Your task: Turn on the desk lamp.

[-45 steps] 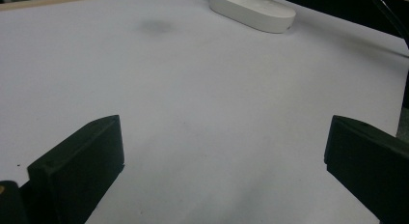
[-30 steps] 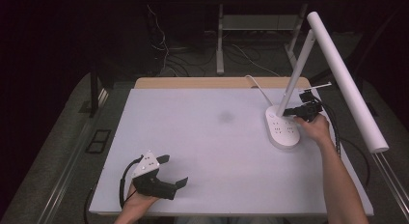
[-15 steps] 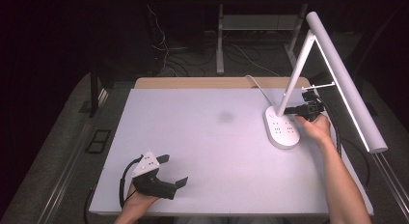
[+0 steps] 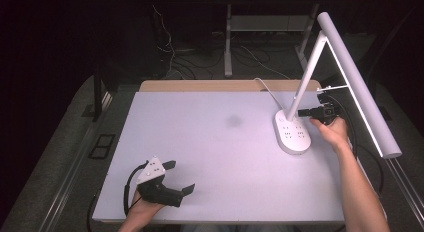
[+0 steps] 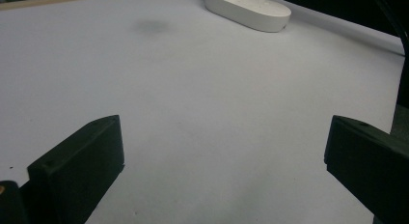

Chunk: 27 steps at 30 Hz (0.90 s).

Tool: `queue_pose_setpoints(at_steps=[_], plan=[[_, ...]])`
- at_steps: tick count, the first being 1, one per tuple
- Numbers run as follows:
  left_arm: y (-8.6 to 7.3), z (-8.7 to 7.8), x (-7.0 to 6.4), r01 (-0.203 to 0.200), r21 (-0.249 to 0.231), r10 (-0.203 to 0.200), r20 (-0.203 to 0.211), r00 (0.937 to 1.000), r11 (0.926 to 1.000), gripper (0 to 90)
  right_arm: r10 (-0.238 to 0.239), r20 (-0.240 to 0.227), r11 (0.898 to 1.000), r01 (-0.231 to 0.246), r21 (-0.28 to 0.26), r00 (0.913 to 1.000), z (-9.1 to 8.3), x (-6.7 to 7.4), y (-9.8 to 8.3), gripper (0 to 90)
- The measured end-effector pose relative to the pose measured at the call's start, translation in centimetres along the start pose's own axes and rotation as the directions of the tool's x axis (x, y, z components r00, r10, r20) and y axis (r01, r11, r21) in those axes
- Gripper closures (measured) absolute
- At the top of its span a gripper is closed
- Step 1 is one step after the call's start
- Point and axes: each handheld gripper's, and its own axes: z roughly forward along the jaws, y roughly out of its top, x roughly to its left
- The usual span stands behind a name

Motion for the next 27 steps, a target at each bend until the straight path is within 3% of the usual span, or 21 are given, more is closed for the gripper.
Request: queue_pose_setpoints(at_steps=[11, 22, 27], plan=[[0.0, -0.1, 0.0, 0.004, -0.007, -0.004, 0.003, 1.0, 1.0, 0.0, -0.009, 0.023, 1.0, 0.009, -0.017, 0.9997, -1.9, 0.4, 0.1, 89.4], [0.1, -0.1, 0.0, 0.007, -0.015, -0.007, 0.007, 0.9999, 0.9999, 0.0, -0.029, 0.049, 0.999, 0.03, -0.032, 0.9984, -3.2, 2.3, -0.6, 89.4], [0.1, -0.1, -0.1, -0.002, -0.014, 0.003, 0.011, 0.9999, 0.9999, 0.0, 0.014, 0.021, 0.998, -0.012, -0.056, 0.9997, -3.8, 2.8, -1.5, 89.3]])
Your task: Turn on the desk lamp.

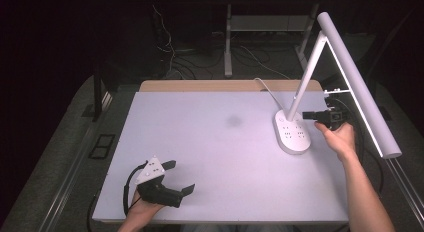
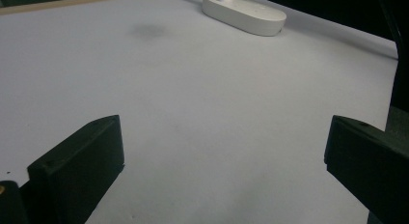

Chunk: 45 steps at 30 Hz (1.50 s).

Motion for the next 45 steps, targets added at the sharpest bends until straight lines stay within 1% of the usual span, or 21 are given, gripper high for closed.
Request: queue_pose_setpoints(at_steps=[1, 2, 9, 15, 19, 22, 25, 26, 28, 29, 30, 31, 33, 34, 36, 38, 39, 42, 43, 44, 45], plan=[[0.0, 0.0, 0.0, -0.001, -0.001, 0.001, 0.0, 1.0, 1.0, 0.0, -0.006, 0.0, 1.0, 0.006, -0.003, 1.0, -0.1, 0.2, -0.2, 89.0], [0.0, 0.0, 0.0, -0.001, -0.001, 0.001, 0.0, 1.0, 1.0, 0.0, -0.005, -0.001, 1.0, 0.005, -0.007, 1.0, -0.3, 0.4, -0.3, 84.8], [0.0, 0.0, -0.1, -0.003, 0.001, 0.003, -0.003, 1.0, 1.0, 0.0, -0.02, -0.02, 0.999, 0.019, -0.039, 0.9996, -1.6, 2.0, -1.5, 73.2], [0.0, 0.1, -0.2, -0.006, 0.002, 0.006, -0.002, 1.0, 1.0, 0.0, -0.035, -0.055, 0.998, 0.031, -0.062, 0.9979, -2.4, 3.4, -2.5, 64.0], [0.0, 0.1, -0.2, -0.005, 0.0, 0.005, -0.003, 1.0, 1.0, 0.0, -0.066, -0.039, 0.995, 0.063, -0.077, 0.997, -2.7, 4.5, -3.3, 50.2], [0.0, 0.1, -0.2, -0.005, 0.0, 0.005, -0.003, 1.0, 1.0, 0.0, -0.089, -0.028, 0.992, 0.086, -0.088, 0.9956, -2.9, 5.3, -4.1, 35.9], [0.0, 0.1, -0.2, -0.005, 0.0, 0.005, -0.002, 1.0, 1.0, 0.0, -0.113, -0.052, 0.989, 0.107, -0.101, 0.9923, -3.1, 6.2, -4.9, 17.0], [0.0, 0.1, -0.2, -0.005, 0.001, 0.005, -0.002, 1.0, 1.0, 0.0, -0.12, -0.061, 0.988, 0.113, -0.106, 0.9909, -3.2, 6.5, -5.2, 12.7], [0.0, 0.1, -0.2, -0.004, 0.001, 0.004, -0.002, 1.0, 1.0, 0.0, -0.143, -0.075, 0.984, 0.134, -0.117, 0.9868, -3.4, 7.1, -6.0, 8.2], [0.0, 0.1, -0.2, -0.004, 0.001, 0.004, -0.002, 1.0, 1.0, 0.0, -0.146, -0.092, 0.983, 0.134, -0.125, 0.985, -3.5, 7.4, -6.3, 2.0], [0.0, 0.1, -0.3, -0.004, 0.0, 0.004, -0.001, 1.0, 1.0, 0.0, -0.146, -0.092, 0.983, 0.134, -0.125, 0.985, -3.5, 7.4, -6.3, 2.0], [0.0, 0.1, -0.3, -0.004, 0.0, 0.004, -0.001, 1.0, 1.0, 0.0, -0.166, -0.112, 0.98, 0.152, -0.126, 0.9797, -3.7, 7.9, -7.1, 0.2], [0.0, 0.1, -0.3, -0.005, 0.001, 0.005, -0.001, 1.0, 1.0, 0.0, -0.166, -0.116, 0.98, 0.151, -0.128, 0.9792, -3.7, 8.2, -7.4, 0.2], [0.0, 0.1, -0.3, -0.007, 0.001, 0.007, -0.001, 1.0, 1.0, 0.0, -0.179, -0.129, 0.977, 0.161, -0.143, 0.9753, -3.8, 8.6, -8.1, 0.2], [0.1, 0.0, -0.3, -0.011, 0.003, 0.011, 0.0, 0.9999, 0.9999, 0.0, -0.187, -0.135, 0.975, 0.167, -0.148, 0.973, -3.9, 8.9, -8.7, 0.2], [0.0, 0.0, -0.3, -0.009, 0.003, 0.009, -0.001, 1.0, 1.0, 0.0, -0.189, -0.142, 0.975, 0.167, -0.149, 0.9718, -4.0, 9.2, -9.1, 0.2], [0.0, 0.0, -0.3, -0.011, 0.004, 0.011, -0.001, 0.9999, 0.9999, 0.0, -0.191, -0.156, 0.974, 0.167, -0.152, 0.9691, -3.9, 9.5, -10.0, 0.2], [0.0, 0.0, -0.3, -0.011, 0.004, 0.011, -0.001, 0.9999, 0.9999, 0.0, -0.188, -0.167, 0.975, 0.163, -0.153, 0.9679, -3.8, 9.9, -11.1, 0.2], [0.0, 0.0, -0.3, -0.011, 0.004, 0.011, -0.001, 0.9999, 0.9999, 0.0, -0.188, -0.167, 0.975, 0.163, -0.153, 0.9679, -3.8, 9.9, -11.1, 0.2], [0.0, 0.0, -0.3, -0.01, 0.004, 0.01, -0.001, 0.9999, 0.9999, 0.0, -0.195, -0.174, 0.974, 0.17, -0.152, 0.9653, -3.8, 10.1, -12.0, 0.2], [0.0, 0.0, -0.3, -0.01, 0.004, 0.01, 0.0, 1.0, 0.9999, 0.0, -0.196, -0.177, 0.974, 0.17, -0.153, 0.9644, -3.7, 10.2, -12.3, 0.2]])
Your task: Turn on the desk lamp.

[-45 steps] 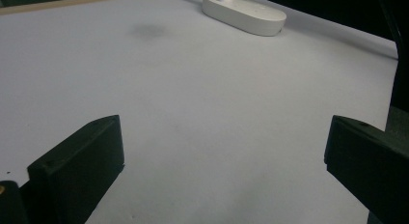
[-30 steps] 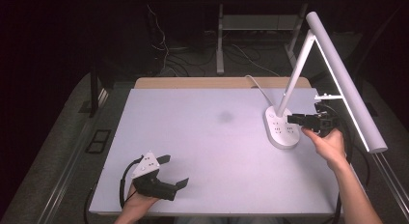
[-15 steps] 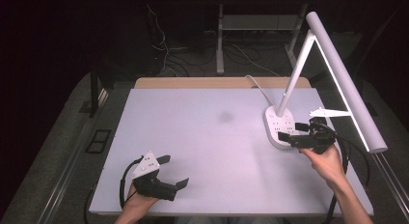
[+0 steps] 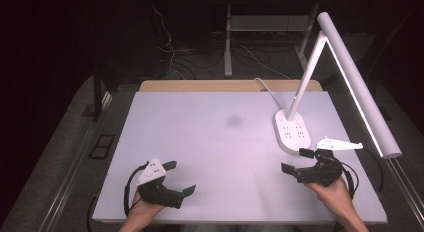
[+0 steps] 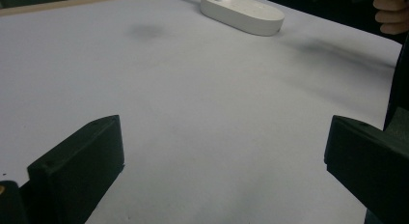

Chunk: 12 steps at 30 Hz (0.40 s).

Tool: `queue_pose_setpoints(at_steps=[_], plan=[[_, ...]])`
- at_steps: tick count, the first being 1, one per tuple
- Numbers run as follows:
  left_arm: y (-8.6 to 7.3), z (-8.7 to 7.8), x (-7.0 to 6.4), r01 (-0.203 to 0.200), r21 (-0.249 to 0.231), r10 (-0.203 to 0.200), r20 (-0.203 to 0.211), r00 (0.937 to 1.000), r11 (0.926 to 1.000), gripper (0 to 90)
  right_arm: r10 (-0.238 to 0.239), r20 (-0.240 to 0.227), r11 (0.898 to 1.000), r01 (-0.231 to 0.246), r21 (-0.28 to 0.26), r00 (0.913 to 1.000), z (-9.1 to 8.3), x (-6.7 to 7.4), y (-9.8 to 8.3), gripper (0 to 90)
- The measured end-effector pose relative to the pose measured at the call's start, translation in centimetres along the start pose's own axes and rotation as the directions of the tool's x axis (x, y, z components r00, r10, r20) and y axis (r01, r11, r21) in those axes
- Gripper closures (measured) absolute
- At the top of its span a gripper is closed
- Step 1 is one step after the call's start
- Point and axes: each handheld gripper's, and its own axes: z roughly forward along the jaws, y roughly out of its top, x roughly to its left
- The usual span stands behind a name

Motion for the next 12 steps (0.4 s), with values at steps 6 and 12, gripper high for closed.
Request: queue_pose_setpoints(at_steps=[6, 12], plan=[[0.0, 0.0, 0.0, 0.001, 0.0, -0.001, 0.0, 1.0, 1.0, 0.0, -0.003, -0.015, 1.0, 0.003, 0.001, 0.9999, -0.2, 1.2, -2.1, 0.2], [0.0, 0.1, 0.0, 0.004, 0.0, -0.004, 0.0, 1.0, 1.0, 0.0, -0.015, -0.01, 1.0, 0.015, 0.011, 0.9998, -0.1, 1.7, -3.3, 0.2]])
